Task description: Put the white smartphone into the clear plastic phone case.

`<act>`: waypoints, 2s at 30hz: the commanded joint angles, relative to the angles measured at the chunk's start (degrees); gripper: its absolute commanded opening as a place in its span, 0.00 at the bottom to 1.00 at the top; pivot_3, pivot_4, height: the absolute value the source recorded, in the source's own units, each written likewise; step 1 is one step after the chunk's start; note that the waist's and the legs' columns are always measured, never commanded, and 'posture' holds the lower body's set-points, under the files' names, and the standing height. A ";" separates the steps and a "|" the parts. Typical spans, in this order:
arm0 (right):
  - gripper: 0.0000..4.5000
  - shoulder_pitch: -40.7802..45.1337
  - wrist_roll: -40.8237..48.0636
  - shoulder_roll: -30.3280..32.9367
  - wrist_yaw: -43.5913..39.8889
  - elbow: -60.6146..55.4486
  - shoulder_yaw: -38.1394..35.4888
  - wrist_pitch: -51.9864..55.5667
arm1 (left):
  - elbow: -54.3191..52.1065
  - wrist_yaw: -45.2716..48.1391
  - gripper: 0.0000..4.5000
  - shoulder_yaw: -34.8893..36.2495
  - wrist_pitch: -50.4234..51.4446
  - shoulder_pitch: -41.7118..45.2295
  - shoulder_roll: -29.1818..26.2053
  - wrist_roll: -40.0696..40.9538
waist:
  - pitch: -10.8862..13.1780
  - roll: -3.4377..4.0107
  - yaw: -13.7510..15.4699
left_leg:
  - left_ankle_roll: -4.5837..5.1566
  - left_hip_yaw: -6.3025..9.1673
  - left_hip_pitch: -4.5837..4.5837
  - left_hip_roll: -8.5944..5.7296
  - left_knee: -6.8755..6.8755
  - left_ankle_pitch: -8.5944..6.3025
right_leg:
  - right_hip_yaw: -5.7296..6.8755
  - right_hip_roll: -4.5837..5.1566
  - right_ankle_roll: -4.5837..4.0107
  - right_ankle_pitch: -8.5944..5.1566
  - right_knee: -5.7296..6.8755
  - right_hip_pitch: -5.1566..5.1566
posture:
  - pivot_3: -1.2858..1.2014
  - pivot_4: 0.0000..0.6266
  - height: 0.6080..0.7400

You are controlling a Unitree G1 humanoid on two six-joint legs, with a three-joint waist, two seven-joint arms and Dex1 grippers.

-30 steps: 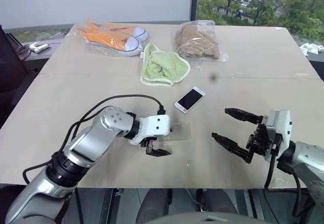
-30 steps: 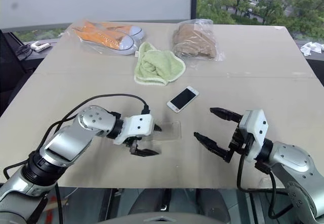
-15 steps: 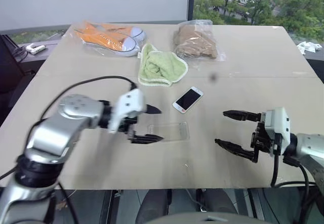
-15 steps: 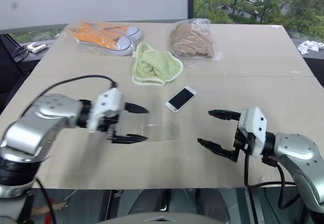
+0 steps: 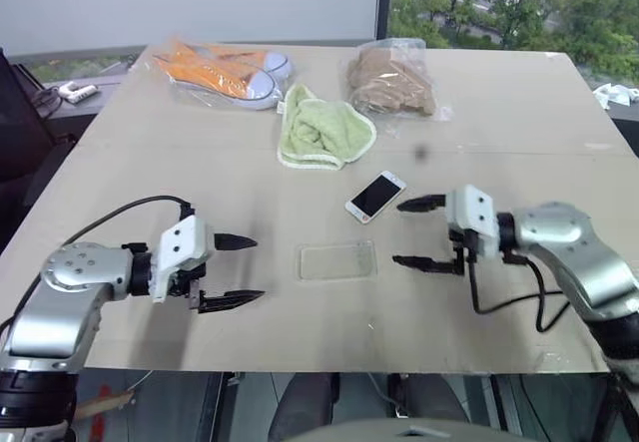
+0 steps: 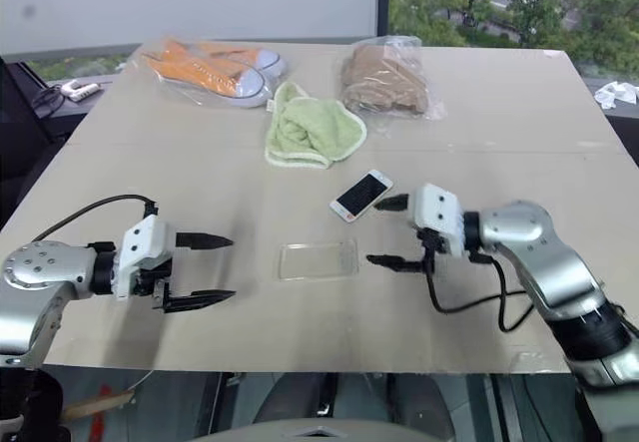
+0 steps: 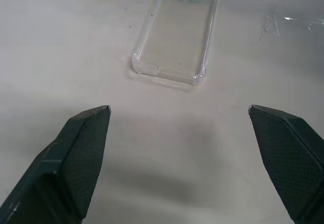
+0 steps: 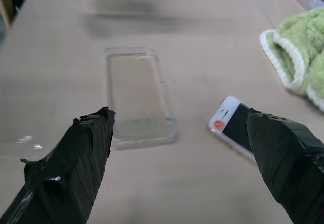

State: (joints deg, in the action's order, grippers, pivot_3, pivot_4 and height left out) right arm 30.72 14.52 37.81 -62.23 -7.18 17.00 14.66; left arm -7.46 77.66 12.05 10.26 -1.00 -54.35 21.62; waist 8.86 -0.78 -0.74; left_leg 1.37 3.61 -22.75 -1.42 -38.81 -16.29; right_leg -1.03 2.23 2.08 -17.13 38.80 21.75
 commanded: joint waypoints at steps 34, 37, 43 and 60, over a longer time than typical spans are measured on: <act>1.00 46.36 -25.05 -32.90 -0.20 84.28 -1.45 2.88 | -23.72 -17.79 0.99 16.68 20.88 -16.70 4.00 14.52 | 0.07 0.13 -1.62 | -0.43 -0.14 -0.01 -0.01 0.60 0.23 | 0.10 0.06 -0.20 0.10 0.08 0.50 | 0.52 0.24 1.00; 1.00 45.64 -29.96 -32.15 1.56 84.15 2.50 1.78 | -22.32 -17.18 0.99 16.12 20.33 -15.80 3.08 13.89 | 0.05 0.17 -1.58 | -0.43 -0.14 0.03 0.00 0.63 0.23 | 0.10 0.05 -0.20 0.10 0.08 0.50 | 0.52 0.24 1.00; 1.00 46.18 -34.52 -29.07 -3.70 84.38 6.46 5.64 | -20.71 -14.41 0.99 14.54 19.43 -15.20 1.25 13.16 | -0.09 0.36 -1.50 | -0.43 -0.14 0.22 -0.03 0.62 0.23 | 0.11 0.07 -0.20 0.10 0.08 0.33 | 0.52 0.24 1.00; 1.00 42.58 -34.65 -21.92 -9.33 79.19 5.38 -0.19 | -15.09 -11.49 0.99 7.84 16.87 -8.00 0.47 10.80 | -0.31 0.04 -1.07 | -0.44 -0.05 0.28 -0.07 0.75 0.22 | 0.16 0.13 -0.20 0.10 0.02 0.28 | 0.52 0.24 1.00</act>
State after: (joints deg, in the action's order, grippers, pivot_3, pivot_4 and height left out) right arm 75.22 -19.36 15.14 -76.19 70.63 22.40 14.29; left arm -22.27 65.77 19.62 28.19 -9.24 -53.05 32.61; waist 8.54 -0.74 -1.81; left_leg 0.93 3.55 -22.46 -1.49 -38.06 -16.06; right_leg -0.88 2.35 1.87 -17.03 38.82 22.03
